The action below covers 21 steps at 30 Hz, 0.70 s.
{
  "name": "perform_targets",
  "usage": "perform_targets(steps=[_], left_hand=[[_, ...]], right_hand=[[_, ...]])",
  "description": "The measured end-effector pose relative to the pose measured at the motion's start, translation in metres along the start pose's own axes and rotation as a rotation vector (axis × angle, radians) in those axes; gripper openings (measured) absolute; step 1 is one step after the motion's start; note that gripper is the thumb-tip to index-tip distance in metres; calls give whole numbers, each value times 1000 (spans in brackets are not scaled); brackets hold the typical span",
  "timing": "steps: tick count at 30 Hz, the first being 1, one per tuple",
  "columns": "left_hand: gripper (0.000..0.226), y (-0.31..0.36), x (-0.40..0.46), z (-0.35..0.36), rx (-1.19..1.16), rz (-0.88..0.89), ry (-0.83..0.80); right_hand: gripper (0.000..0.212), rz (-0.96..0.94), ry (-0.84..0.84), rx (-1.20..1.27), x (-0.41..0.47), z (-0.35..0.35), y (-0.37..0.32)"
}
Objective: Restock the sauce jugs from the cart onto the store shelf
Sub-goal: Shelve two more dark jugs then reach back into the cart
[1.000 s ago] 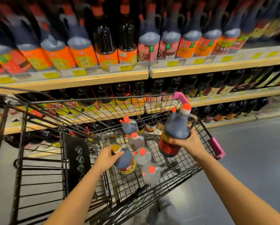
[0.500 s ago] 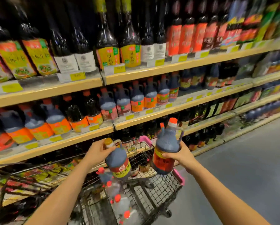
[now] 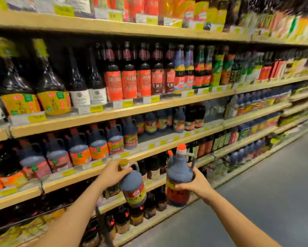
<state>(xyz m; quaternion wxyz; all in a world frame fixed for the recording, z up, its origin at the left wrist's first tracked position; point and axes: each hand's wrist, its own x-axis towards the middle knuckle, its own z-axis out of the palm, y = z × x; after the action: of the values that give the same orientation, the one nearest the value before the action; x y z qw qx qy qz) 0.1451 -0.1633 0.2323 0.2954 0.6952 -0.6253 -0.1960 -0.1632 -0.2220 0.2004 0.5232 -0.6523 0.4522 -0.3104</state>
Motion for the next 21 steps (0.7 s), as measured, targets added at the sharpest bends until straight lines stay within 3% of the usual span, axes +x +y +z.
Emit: perform_targets(steps=[9,13,18,21], left_hand=[[21,69,113,64,-26,42,37],[31,74,161,79,-22,83,90],[31,73,224,78,-54,73,153],[20,72,252,70,-76,52,174]], right_hand=[[90,-35,16,-10,80,-111,25],[81,-32,4,15,129,-133,36],[109,-18,-25,-19,196,-151,37],[107,-21,-62,-28,232,-156,34]])
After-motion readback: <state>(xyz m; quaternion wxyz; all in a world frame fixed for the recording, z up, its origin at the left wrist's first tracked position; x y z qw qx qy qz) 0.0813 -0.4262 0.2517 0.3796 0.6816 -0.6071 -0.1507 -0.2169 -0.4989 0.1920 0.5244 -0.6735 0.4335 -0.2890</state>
